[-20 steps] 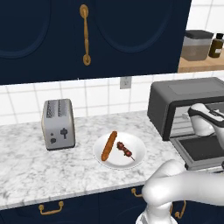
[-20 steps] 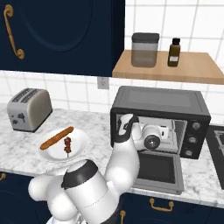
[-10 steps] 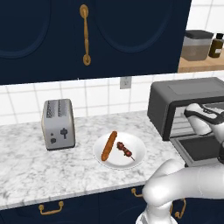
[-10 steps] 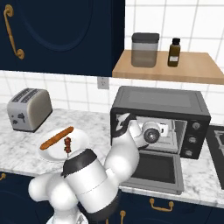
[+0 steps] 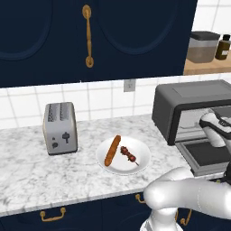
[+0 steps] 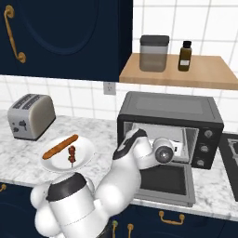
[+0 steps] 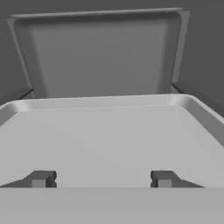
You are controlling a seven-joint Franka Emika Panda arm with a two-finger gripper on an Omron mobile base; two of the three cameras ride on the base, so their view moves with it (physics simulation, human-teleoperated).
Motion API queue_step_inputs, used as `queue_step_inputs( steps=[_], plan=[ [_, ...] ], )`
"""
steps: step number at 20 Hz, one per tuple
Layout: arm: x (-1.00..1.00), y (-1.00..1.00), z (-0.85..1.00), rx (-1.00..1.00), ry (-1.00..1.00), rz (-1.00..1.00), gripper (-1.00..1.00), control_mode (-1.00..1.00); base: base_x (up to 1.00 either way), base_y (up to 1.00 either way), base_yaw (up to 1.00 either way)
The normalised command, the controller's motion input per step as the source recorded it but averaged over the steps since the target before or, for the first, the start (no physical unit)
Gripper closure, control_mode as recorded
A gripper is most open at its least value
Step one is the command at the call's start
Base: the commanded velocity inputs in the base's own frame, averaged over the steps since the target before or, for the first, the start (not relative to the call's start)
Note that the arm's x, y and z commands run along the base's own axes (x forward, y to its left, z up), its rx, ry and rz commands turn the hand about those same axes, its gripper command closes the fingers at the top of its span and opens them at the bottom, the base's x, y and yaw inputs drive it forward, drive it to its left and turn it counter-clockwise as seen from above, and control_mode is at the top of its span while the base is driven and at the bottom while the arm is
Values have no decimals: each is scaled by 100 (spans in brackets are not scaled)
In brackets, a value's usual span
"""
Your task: Pick up the kebab skewer and baguette bread, and place them inside the toaster oven. Close the toaster oven door and start by setting the timer.
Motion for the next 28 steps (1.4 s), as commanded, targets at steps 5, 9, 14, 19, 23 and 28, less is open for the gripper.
queue_step_inputs(
  steps=[5,9,14,19,23,28],
  plan=[
    [-100,-24,-100,10,4,0,-100,-100,0,0,0],
    [-99,-25,-98,6,16,0,-100,-100,0,0,0],
    [-48,-11,-23,0,16,3,-100,-100,0,0,0],
    [-51,3,65,0,0,2,-100,-100,0,0,0],
    [-81,31,57,0,1,2,-100,-100,0,0,0],
    [-63,57,53,0,5,10,-100,-100,0,0,0]
  ],
)
